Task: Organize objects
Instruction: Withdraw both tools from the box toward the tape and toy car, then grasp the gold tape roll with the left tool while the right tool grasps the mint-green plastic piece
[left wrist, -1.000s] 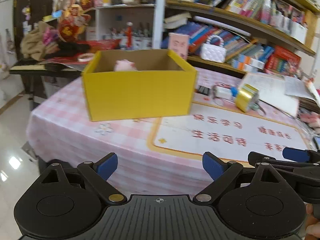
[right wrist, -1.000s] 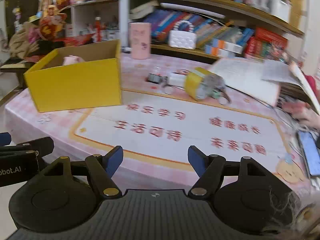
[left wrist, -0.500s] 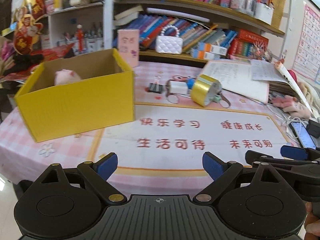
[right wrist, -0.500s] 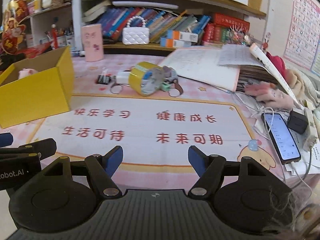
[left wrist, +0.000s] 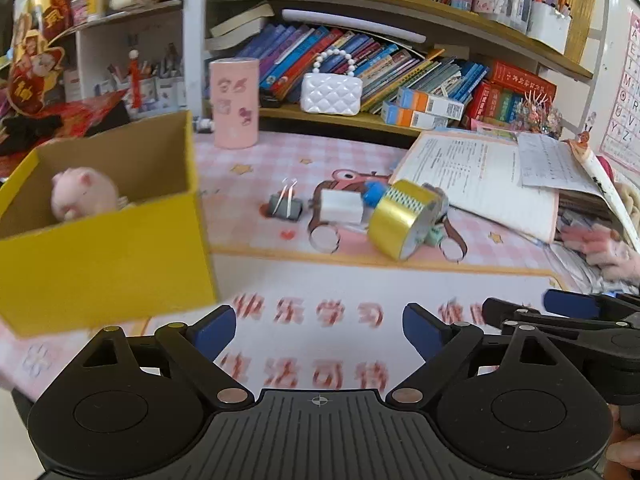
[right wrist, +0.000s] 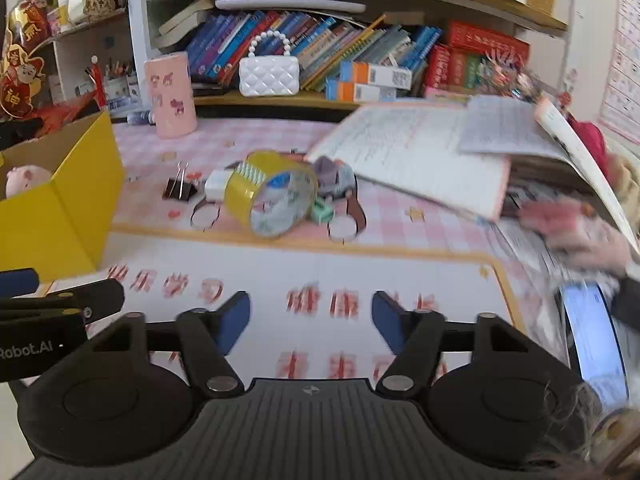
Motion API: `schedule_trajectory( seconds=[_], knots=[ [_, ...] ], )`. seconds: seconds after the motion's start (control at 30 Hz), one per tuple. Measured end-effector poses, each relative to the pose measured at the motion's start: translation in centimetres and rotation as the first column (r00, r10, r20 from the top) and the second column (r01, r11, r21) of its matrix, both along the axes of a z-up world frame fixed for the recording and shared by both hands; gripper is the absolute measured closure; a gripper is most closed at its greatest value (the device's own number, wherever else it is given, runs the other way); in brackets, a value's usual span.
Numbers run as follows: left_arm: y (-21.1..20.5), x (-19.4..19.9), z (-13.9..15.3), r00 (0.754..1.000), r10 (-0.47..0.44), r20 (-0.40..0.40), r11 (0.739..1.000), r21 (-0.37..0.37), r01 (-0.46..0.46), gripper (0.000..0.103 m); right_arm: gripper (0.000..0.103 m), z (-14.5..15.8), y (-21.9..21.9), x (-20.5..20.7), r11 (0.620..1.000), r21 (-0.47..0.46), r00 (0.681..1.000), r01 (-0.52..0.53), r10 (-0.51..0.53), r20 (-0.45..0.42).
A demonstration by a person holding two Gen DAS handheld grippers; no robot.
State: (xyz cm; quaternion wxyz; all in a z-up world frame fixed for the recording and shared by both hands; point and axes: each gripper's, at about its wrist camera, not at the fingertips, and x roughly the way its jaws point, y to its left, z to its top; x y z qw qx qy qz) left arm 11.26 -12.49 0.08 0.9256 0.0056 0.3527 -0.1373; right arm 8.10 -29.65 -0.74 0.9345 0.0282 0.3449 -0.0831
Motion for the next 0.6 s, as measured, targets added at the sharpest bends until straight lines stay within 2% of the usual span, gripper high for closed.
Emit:
schedule_trajectory(
  seconds=[0.1, 0.13, 0.23, 0.37, 0.6],
  knots=[
    [-1.5, 2.5, -0.1, 1.0, -0.001, -0.025, 1.0, -0.01, 0.001, 0.031, 0.053, -0.1, -1.6, 2.0, 0.999, 0.001, 0.999, -0.036, 0.036, 0.01],
    [-1.9, 3.3, -0.1, 0.999, -0.004, -0.033, 1.0, -0.021, 0.003, 0.032, 0.053, -0.2, -2.3, 2.7, 0.999, 0.004, 0.999, -0.05, 0.05, 0.009],
    [-3.5, 5.8, 0.0, 0.998, -0.046, -0.035, 0.998, -0.042, 0.044, 0.033, 0.053, -0.8, -4.0, 4.5, 0.997, 0.011, 0.997, -0.077, 0.077, -0.001],
    [-6.8, 8.7, -0.4, 0.992, -0.123, -0.008, 0.992, 0.023, 0.124, 0.033, 0.053, -1.6, -6.3, 6.3, 0.996, 0.03, 0.996, -0.083, 0.084, -0.027],
    [-11.3, 12.5, -3.8, 0.99, -0.121, -0.074, 0.985, 0.114, 0.129, 0.033, 0.052, -2.7, -8.5, 7.7, 0.994, 0.038, 0.992, -0.107, 0.109, -0.063]
  ],
)
